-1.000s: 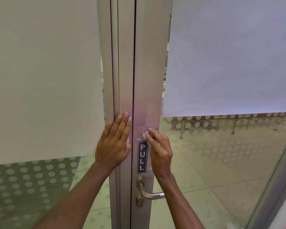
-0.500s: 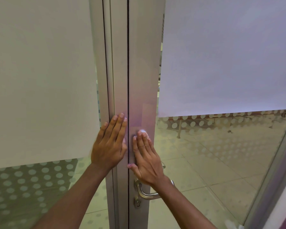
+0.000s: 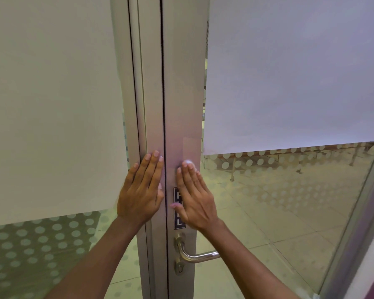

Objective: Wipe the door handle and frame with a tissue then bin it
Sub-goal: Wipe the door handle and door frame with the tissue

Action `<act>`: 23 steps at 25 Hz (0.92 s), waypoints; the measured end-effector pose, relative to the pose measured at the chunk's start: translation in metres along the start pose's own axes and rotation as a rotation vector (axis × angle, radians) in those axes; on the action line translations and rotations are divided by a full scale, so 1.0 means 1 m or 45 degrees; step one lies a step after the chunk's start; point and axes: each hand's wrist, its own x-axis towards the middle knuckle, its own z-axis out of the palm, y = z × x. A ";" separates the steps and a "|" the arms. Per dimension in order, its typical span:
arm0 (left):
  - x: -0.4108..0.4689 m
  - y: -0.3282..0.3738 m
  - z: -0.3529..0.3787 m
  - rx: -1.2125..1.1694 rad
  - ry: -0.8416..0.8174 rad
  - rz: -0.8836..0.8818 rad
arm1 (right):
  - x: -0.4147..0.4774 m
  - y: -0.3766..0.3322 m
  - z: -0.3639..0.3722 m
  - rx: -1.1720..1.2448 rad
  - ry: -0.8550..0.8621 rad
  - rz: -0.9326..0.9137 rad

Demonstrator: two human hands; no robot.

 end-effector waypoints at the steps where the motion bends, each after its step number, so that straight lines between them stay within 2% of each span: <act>1: 0.000 0.000 0.000 0.000 -0.004 -0.001 | 0.009 0.006 -0.004 -0.002 0.037 0.015; 4: 0.000 0.000 0.000 -0.002 -0.003 0.008 | 0.025 0.020 -0.012 -0.001 0.052 -0.077; 6: 0.001 -0.001 0.000 0.000 -0.007 0.003 | 0.018 0.031 -0.012 -0.049 -0.017 -0.218; 11: 0.001 -0.001 0.001 0.018 -0.001 0.002 | -0.034 0.051 -0.004 -0.220 -0.411 -0.610; 14: 0.000 0.000 0.001 0.024 0.005 0.004 | -0.065 0.058 0.001 -0.191 -0.681 -0.835; 16: 0.000 -0.001 0.001 0.019 0.002 0.005 | -0.077 0.059 0.002 -0.127 -0.838 -0.903; 19: 0.000 0.000 0.000 0.022 0.012 0.005 | -0.065 0.062 -0.004 -0.221 -0.808 -0.941; 23: 0.001 0.000 0.000 0.019 0.015 0.003 | -0.004 0.070 -0.034 -0.240 -0.492 -0.686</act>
